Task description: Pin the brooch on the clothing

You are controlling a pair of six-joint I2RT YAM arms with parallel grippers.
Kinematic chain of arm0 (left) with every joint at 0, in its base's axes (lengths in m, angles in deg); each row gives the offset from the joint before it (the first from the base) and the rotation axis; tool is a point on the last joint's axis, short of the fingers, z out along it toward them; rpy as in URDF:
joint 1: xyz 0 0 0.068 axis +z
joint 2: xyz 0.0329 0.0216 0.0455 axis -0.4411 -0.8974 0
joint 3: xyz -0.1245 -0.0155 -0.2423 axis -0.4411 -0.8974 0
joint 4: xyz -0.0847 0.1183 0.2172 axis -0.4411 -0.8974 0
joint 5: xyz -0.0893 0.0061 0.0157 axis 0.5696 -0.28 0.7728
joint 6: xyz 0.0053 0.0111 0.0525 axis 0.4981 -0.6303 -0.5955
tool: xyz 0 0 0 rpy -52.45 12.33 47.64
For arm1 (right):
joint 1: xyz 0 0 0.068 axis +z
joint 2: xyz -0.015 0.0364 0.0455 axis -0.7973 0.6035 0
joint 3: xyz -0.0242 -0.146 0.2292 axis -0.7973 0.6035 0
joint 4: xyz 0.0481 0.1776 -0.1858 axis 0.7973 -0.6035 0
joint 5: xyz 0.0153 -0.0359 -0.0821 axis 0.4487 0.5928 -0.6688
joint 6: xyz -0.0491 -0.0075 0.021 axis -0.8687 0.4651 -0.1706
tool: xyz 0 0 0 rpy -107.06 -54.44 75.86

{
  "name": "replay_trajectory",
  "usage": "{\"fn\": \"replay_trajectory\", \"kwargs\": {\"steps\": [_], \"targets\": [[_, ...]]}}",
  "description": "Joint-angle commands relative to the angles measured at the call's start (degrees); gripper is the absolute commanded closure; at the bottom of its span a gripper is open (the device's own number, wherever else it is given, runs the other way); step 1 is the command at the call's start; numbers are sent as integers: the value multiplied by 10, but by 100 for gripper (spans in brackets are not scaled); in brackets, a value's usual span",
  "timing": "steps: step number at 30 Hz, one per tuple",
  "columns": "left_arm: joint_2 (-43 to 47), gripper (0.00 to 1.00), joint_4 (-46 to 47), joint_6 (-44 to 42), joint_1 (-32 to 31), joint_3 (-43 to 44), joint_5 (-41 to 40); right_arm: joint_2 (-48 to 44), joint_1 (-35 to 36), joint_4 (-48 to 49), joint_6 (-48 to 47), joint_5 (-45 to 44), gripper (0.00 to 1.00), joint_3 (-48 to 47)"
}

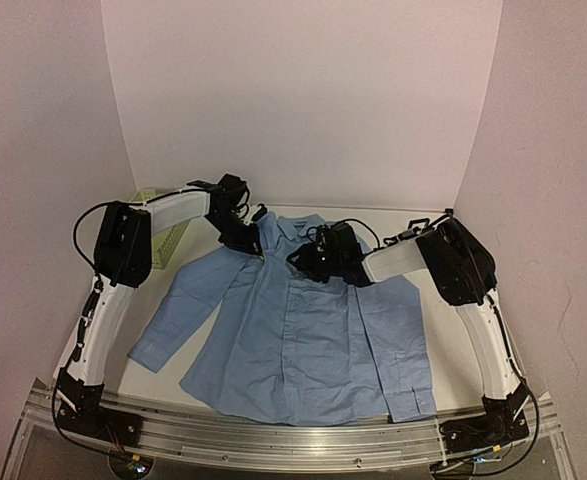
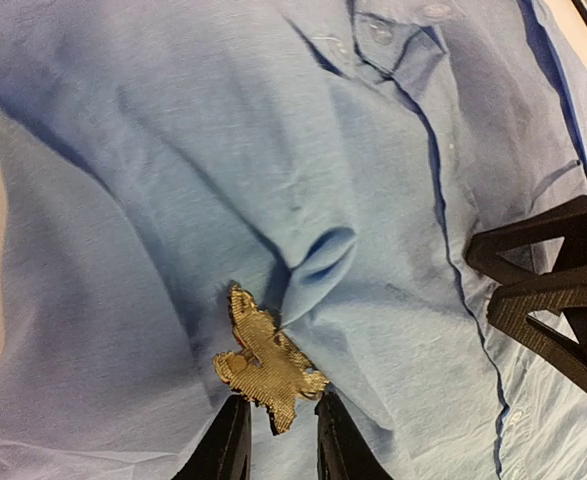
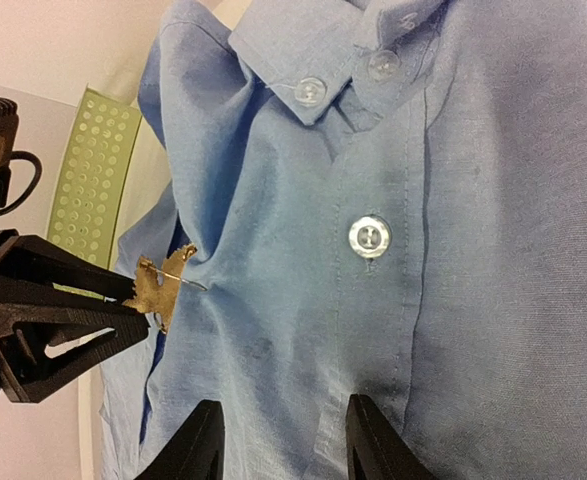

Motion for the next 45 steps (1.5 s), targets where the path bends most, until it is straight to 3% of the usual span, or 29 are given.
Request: {"fn": "replay_trajectory", "kwargs": {"steps": [1, 10, 15, 20, 25, 30, 35, 39, 45], "targets": [[23, 71, 40, -37, -4, 5, 49, 12, -12, -55, -1, 10, 57, -5], [19, 61, 75, -55, -8, 17, 132, 20, -18, -55, -9, 11, 56, -18], [2, 50, 73, -108, -18, 28, 146, 28, -20, -55, -10, 19, 55, -26], [-38, 49, 44, -144, -19, 98, 151, 26, -27, -60, -18, 17, 55, -28], [14, 45, 61, -212, -19, 73, 180, -2, -32, -84, -78, 18, 54, -38], [68, 39, 13, -274, -6, 71, 173, -47, -36, -85, -125, 43, 54, -26], [117, 45, 15, -233, 65, 11, 124, -105, -46, -91, -124, 42, 57, 10], [113, 50, 2, -252, 91, -39, 15, -131, -46, -150, -130, 3, 57, 21], [63, 37, -15, -219, 95, -59, -65, -156, -46, -266, -150, -106, 54, 31]]}}
